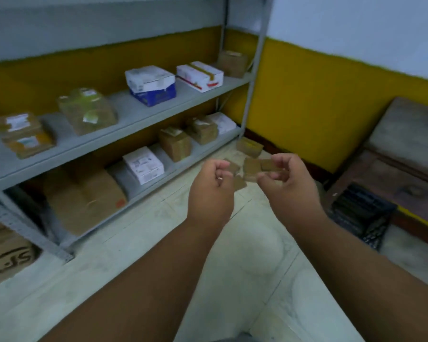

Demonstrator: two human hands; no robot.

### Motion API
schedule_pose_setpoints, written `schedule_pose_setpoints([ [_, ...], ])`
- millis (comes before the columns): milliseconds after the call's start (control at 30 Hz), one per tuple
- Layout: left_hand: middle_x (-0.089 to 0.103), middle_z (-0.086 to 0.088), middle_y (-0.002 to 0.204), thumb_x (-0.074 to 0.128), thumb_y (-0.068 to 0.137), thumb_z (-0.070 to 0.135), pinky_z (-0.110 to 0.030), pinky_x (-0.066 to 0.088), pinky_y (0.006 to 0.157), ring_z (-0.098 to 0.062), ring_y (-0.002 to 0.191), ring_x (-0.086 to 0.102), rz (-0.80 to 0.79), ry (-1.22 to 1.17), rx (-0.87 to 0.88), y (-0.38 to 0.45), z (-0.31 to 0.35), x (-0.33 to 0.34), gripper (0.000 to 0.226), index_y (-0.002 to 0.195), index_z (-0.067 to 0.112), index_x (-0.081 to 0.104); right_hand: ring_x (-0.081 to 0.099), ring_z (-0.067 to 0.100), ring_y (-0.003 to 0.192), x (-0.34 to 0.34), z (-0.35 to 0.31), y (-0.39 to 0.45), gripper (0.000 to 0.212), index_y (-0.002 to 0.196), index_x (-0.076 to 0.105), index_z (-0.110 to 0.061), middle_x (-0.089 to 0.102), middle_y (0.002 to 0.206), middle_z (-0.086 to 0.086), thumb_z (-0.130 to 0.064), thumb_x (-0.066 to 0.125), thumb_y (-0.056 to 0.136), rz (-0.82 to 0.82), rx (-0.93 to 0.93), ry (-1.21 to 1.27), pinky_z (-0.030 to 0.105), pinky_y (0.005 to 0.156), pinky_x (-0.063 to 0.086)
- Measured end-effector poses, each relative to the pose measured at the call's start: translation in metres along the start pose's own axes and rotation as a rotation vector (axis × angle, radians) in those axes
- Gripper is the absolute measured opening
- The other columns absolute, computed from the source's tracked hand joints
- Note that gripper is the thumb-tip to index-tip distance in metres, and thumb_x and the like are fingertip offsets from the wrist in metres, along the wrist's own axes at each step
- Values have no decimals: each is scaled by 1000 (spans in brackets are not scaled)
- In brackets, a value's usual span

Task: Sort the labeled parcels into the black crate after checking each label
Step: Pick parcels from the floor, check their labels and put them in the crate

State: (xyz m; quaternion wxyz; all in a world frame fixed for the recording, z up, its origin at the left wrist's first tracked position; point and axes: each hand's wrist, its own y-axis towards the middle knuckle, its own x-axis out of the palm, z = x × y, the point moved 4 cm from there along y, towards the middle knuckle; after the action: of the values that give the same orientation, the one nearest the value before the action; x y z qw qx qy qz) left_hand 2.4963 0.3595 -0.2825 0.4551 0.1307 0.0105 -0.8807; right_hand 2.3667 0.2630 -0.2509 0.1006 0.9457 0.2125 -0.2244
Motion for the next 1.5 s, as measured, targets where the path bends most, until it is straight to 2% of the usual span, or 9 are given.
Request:
schedule_pose_setpoints([
  [200,65,13,87,53,97,26,-36,57,72,-4,72,62,-24,46,-51,28,0,99,15,95,41,56,58,7,103,-80,66,58,53,129,52,-31,59,120,-6,-34,77,83,15,82,-58,37,82,59],
  [400,66,13,86,51,98,29,-42,58,74,-4,72,62,-92,143,-31,69,-3,150,18,91,46,53,61,12,106,-78,100,118,44,119,55,-38,63,119,-2,-34,79,81,-77,165,45,39,81,59],
  [567,66,12,87,50,87,44,-38,59,74,-4,75,63,-183,144,-26,128,-22,176,7,92,45,53,55,-7,98,-46,108,176,47,119,52,-42,59,117,-14,-40,78,80,-99,156,-2,7,54,41],
  [667,64,15,84,46,70,58,-33,57,70,-5,75,63,-242,135,-34,178,-33,189,22,89,51,54,59,2,102,-29,112,231,52,127,53,-36,60,122,-11,-35,78,81,-104,179,10,22,69,53],
  [767,65,15,86,47,75,53,-25,51,64,-5,80,65,-320,188,-46,245,-40,198,17,92,56,52,59,8,108,-15,109,292,54,127,52,-36,58,124,-9,-30,79,81,-47,218,21,33,80,57],
  [933,69,0,97,47,85,39,-43,58,73,-16,83,67,-398,232,-48,356,-42,206,37,121,34,46,58,2,98,18,101,381,54,135,46,-37,58,122,-11,-35,72,88,-61,277,51,21,67,48],
  [1033,69,0,97,47,84,43,-41,57,72,-14,81,67,-428,244,-53,407,-45,219,39,122,36,44,60,6,100,36,102,424,52,133,49,-35,57,122,-12,-39,72,87,-92,304,18,24,69,51],
  [1200,71,-1,93,46,82,45,-53,56,81,-22,85,68,-512,249,-113,457,-62,254,37,118,37,48,63,12,97,44,122,480,50,134,49,-34,55,124,-9,-39,70,88,-102,371,-39,32,67,57],
  [1500,63,8,105,54,99,32,-34,55,79,-12,92,64,-490,333,-157,580,-93,323,25,124,32,55,59,17,103,82,175,628,42,128,53,-30,57,125,-3,-37,68,90,-220,405,53,33,77,53],
])
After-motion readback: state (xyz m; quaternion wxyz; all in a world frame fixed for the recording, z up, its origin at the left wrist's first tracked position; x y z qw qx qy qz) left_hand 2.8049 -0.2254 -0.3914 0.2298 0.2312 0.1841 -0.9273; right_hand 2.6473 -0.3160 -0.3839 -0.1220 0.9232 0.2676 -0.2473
